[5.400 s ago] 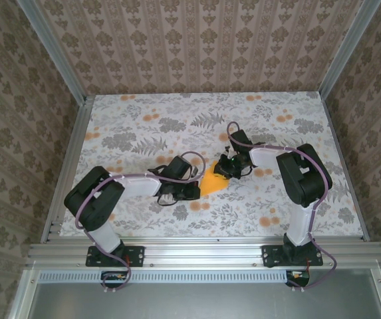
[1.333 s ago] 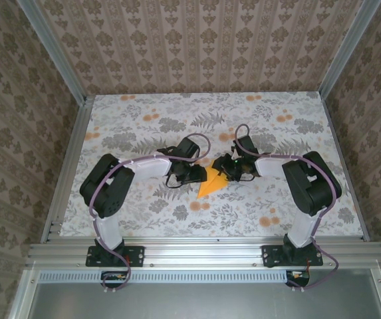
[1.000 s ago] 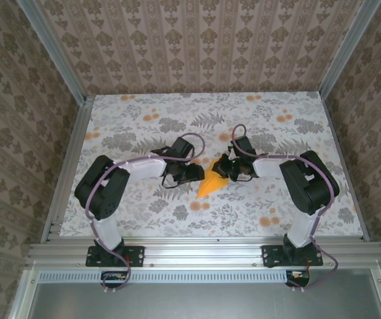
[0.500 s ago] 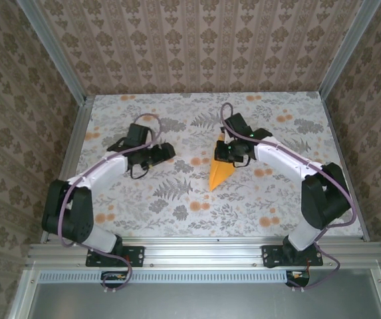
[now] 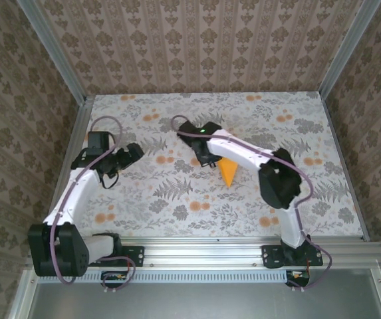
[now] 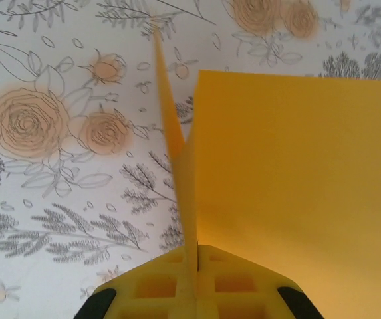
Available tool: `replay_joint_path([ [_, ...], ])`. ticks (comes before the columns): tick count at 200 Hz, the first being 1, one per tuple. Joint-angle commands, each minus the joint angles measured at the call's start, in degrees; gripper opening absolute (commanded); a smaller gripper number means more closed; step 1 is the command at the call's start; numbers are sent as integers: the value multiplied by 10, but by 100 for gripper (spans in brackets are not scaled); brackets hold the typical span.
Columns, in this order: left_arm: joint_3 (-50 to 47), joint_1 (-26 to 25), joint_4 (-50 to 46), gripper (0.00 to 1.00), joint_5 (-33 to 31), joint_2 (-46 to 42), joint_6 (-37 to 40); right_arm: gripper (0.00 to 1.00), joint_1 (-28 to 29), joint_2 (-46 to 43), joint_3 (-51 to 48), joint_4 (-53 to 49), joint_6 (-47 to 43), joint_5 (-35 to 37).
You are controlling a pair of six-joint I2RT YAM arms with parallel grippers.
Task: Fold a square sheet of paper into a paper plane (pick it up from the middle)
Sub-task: Turn over the paper at the center of the table.
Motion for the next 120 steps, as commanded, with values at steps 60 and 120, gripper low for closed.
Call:
replay_joint_path([
  [60,-40,111,-67,100,91,-49,-2,7,83,178,151,-145,50,131],
  [120,-47,113,-90,100,66,-72,-15,22,113,212,155,-107,86,51],
])
